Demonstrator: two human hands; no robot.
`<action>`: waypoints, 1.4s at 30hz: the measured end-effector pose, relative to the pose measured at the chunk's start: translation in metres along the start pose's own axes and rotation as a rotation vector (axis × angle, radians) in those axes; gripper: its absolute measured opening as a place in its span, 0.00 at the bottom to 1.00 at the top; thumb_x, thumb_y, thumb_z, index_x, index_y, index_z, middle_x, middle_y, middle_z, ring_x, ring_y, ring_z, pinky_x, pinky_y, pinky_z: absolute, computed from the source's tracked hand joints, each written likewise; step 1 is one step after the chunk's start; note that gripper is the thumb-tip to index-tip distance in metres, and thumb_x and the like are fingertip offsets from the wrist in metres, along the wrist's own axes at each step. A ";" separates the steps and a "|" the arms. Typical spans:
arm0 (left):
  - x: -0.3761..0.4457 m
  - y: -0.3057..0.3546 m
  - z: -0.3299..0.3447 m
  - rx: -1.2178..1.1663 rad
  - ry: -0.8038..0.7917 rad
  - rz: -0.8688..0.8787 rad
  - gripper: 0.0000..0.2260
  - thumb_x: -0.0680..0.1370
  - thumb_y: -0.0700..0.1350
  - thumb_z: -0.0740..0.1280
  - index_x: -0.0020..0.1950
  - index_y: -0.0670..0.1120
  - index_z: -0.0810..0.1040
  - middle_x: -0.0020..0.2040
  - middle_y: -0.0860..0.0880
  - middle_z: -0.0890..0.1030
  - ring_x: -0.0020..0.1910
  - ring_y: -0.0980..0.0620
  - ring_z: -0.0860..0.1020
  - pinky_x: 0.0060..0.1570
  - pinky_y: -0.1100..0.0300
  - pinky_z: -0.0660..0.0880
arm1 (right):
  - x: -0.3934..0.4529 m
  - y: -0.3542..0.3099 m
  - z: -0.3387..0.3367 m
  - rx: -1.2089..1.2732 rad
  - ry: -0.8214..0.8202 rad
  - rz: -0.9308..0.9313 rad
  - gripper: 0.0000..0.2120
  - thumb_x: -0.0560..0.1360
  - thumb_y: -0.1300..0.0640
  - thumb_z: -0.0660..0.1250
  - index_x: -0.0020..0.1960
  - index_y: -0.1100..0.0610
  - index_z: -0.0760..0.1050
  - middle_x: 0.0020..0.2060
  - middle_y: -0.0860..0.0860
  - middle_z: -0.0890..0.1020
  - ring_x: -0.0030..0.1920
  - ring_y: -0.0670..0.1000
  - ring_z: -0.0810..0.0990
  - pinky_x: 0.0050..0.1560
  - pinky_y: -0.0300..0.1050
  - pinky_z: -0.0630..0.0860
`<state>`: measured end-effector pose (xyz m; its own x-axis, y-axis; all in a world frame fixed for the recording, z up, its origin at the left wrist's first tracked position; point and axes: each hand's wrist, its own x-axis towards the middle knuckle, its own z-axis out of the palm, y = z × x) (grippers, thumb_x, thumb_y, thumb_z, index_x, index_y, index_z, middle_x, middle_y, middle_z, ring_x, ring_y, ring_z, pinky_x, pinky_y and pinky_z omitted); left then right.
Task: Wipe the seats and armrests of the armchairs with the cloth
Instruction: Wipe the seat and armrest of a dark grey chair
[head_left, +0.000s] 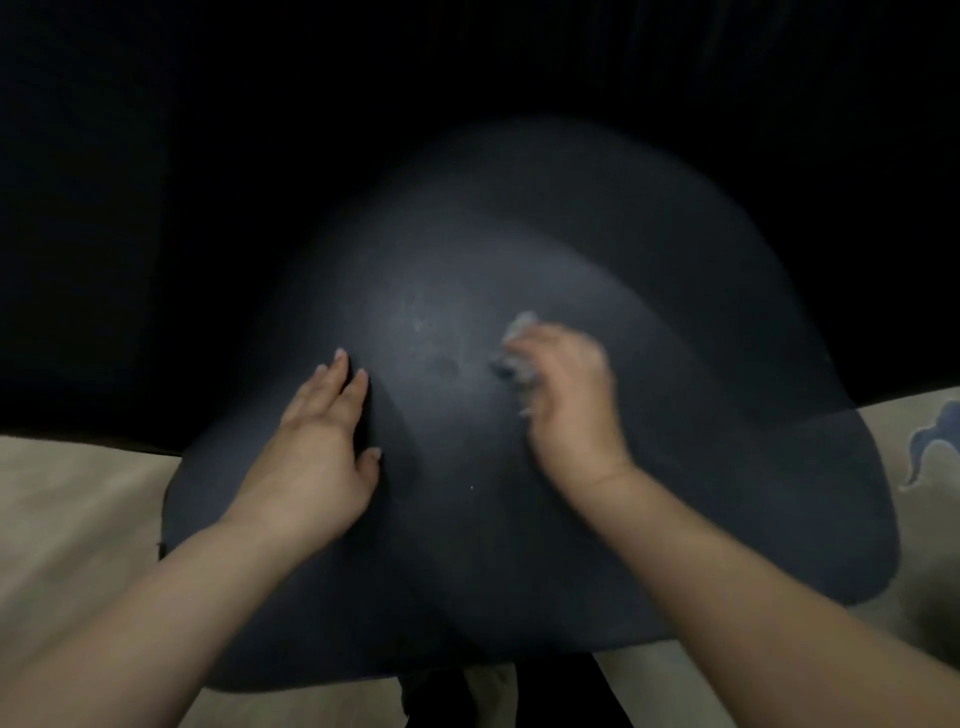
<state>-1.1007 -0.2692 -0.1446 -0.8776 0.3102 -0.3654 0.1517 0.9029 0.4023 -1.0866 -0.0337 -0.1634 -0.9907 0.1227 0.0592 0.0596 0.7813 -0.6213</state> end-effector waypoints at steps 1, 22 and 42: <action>-0.002 -0.003 0.001 -0.005 0.007 -0.013 0.35 0.76 0.44 0.69 0.79 0.44 0.55 0.80 0.47 0.48 0.78 0.49 0.48 0.71 0.65 0.41 | 0.003 0.016 -0.013 -0.030 0.100 0.127 0.13 0.70 0.70 0.66 0.53 0.63 0.81 0.53 0.59 0.82 0.54 0.62 0.79 0.57 0.57 0.75; -0.039 -0.026 0.012 0.129 -0.107 0.058 0.47 0.71 0.59 0.71 0.79 0.53 0.43 0.79 0.53 0.37 0.77 0.53 0.38 0.71 0.63 0.38 | -0.099 -0.073 0.050 0.102 -0.100 -0.018 0.18 0.74 0.60 0.56 0.58 0.57 0.80 0.57 0.53 0.80 0.58 0.55 0.76 0.64 0.45 0.68; -0.062 0.033 -0.113 0.247 -0.195 -0.038 0.35 0.78 0.51 0.63 0.80 0.50 0.48 0.80 0.50 0.51 0.78 0.49 0.49 0.76 0.53 0.50 | -0.013 -0.095 -0.072 0.603 -0.071 0.677 0.10 0.76 0.60 0.66 0.53 0.47 0.77 0.52 0.49 0.81 0.52 0.45 0.81 0.54 0.41 0.76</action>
<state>-1.0926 -0.2922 -0.0135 -0.7844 0.3050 -0.5401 0.2476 0.9523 0.1782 -1.0701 -0.0657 -0.0484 -0.7735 0.3850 -0.5035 0.5775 0.1006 -0.8102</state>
